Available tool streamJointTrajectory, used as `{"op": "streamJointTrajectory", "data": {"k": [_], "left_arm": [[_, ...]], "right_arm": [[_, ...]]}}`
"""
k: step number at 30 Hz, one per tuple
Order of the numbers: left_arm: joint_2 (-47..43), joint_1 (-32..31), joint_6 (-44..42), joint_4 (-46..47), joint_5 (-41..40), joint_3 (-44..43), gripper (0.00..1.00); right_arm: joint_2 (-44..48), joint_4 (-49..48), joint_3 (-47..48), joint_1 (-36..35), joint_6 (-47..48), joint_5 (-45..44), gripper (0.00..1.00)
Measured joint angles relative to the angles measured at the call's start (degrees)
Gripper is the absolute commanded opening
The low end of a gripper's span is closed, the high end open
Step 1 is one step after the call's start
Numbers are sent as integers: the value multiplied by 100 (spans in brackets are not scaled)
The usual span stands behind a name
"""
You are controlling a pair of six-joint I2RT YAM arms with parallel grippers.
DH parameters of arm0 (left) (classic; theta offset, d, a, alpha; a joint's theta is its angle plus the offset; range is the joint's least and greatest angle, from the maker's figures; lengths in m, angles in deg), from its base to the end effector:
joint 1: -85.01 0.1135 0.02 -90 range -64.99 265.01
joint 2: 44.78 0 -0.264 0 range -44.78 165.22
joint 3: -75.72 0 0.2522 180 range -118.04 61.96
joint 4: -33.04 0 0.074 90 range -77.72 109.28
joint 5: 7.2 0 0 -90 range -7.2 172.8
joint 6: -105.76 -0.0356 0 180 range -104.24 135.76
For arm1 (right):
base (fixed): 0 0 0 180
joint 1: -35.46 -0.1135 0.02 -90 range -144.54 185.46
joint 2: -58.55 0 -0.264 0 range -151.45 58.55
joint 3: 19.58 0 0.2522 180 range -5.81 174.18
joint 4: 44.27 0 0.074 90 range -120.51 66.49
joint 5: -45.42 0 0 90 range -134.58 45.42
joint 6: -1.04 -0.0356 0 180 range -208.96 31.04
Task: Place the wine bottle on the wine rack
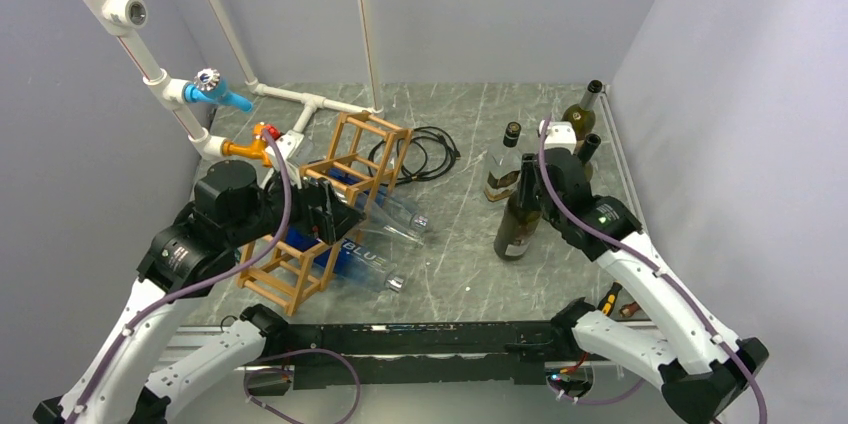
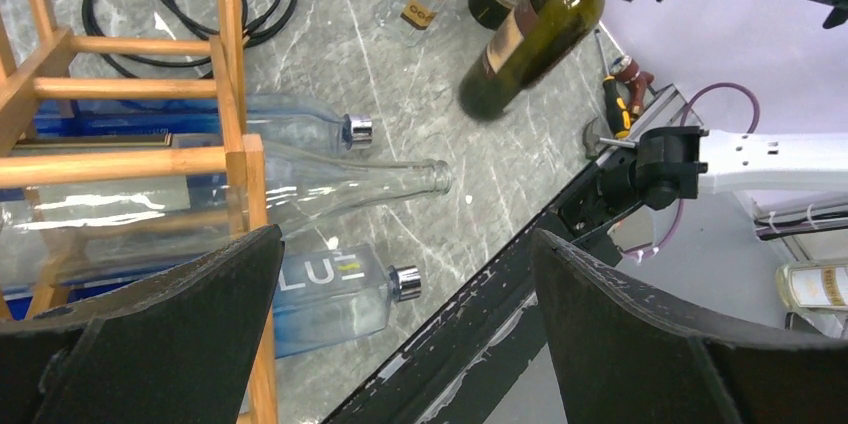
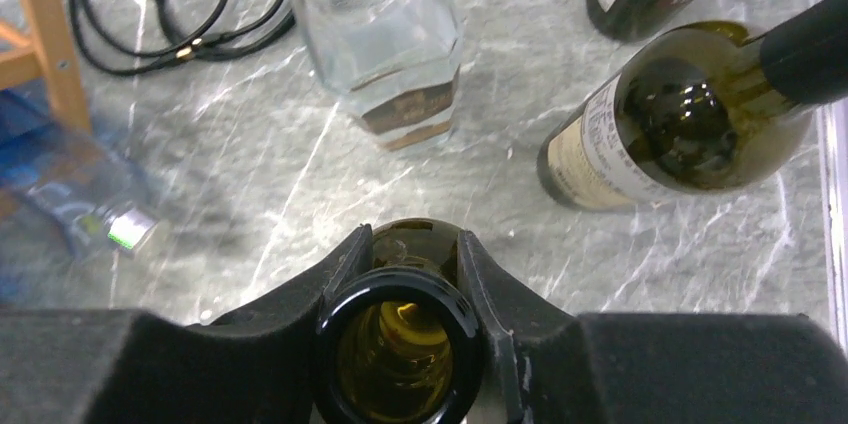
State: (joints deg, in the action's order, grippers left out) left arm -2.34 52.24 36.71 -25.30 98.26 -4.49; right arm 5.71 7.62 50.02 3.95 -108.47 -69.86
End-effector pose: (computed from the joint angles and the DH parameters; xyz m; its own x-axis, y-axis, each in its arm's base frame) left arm 0.1008 -0.0761 0.4081 -0.5375 -0.0639 -0.8409 0.5775 0.6987 -0.4222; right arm 0.1690 0.0857 0.3355 -0.5208 0.0349 -0.8530 -0.0010 0.9991 0.0415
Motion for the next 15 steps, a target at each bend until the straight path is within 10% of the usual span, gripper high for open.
{"op": "streamJointTrajectory", "data": {"k": [15], "left_arm": [[479,-28,876,1755,1392,428,99]], "right_arm": [[299,1134,2092,-11,-758,1456,0]]}}
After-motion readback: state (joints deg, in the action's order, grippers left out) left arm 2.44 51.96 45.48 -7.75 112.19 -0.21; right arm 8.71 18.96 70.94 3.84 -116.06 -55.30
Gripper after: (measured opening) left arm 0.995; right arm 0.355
